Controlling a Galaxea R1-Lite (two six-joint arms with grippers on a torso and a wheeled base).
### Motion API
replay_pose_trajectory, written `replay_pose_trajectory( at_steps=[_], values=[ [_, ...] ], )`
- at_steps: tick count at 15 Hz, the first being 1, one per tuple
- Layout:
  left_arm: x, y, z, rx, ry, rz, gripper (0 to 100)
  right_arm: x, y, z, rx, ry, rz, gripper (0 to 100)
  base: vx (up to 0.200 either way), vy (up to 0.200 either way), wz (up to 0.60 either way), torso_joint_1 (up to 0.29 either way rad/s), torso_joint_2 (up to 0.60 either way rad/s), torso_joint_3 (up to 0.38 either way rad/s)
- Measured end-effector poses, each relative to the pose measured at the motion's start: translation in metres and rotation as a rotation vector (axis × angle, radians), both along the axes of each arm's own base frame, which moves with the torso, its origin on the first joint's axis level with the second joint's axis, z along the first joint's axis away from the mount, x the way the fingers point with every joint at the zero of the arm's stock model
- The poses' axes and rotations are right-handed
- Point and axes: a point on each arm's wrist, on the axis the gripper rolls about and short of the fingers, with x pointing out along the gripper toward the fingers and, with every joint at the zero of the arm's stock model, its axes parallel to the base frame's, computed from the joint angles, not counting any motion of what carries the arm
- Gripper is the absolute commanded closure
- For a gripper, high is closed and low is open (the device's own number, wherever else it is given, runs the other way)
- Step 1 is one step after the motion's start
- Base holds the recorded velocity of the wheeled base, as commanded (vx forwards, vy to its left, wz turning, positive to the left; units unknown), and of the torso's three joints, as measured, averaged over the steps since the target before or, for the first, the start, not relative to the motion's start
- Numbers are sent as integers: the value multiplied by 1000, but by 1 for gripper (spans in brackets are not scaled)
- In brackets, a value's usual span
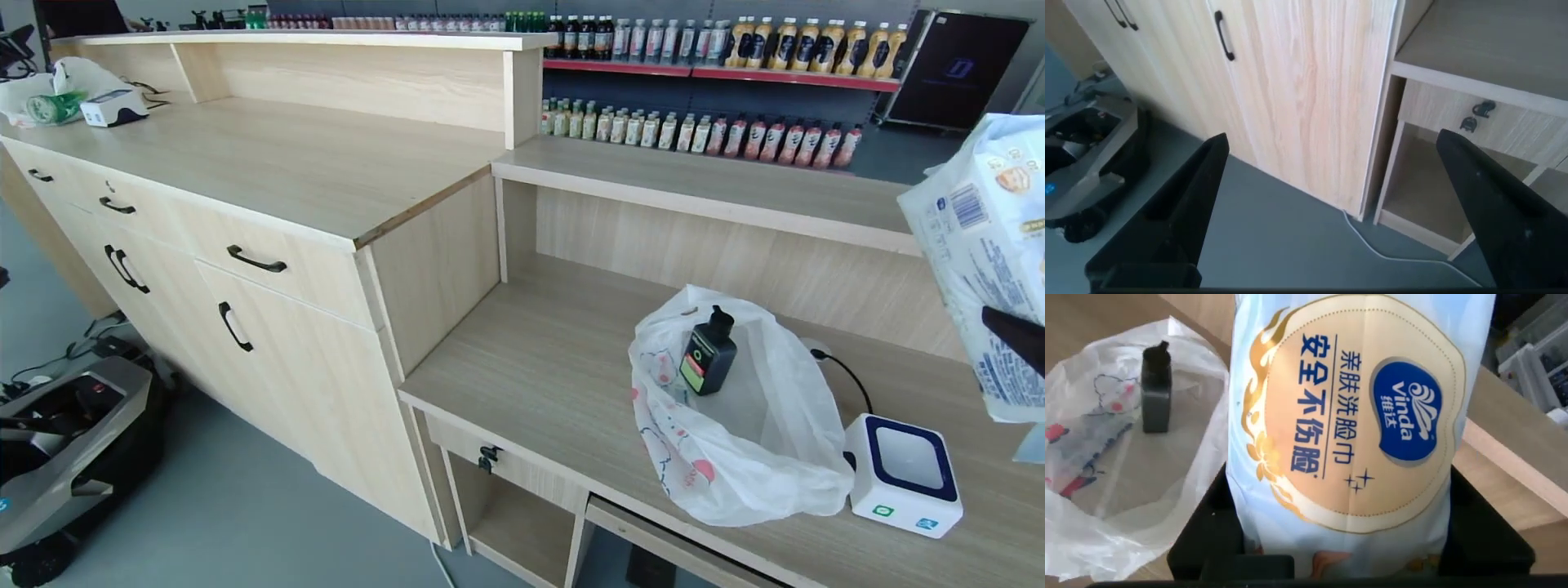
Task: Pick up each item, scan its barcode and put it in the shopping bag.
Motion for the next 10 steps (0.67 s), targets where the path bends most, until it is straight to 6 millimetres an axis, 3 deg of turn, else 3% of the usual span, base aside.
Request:
replay_pose_trajectory(
  at_steps=[4,10],
  values=[
    [0,0,0,0,0,0,0,3,30,-5,176,61,163,100,0,0,0,0,0,0],
    [0,0,0,0,0,1,0,43,46,-35,337,233,149,100,0,0,0,0,0,0]
  ],
)
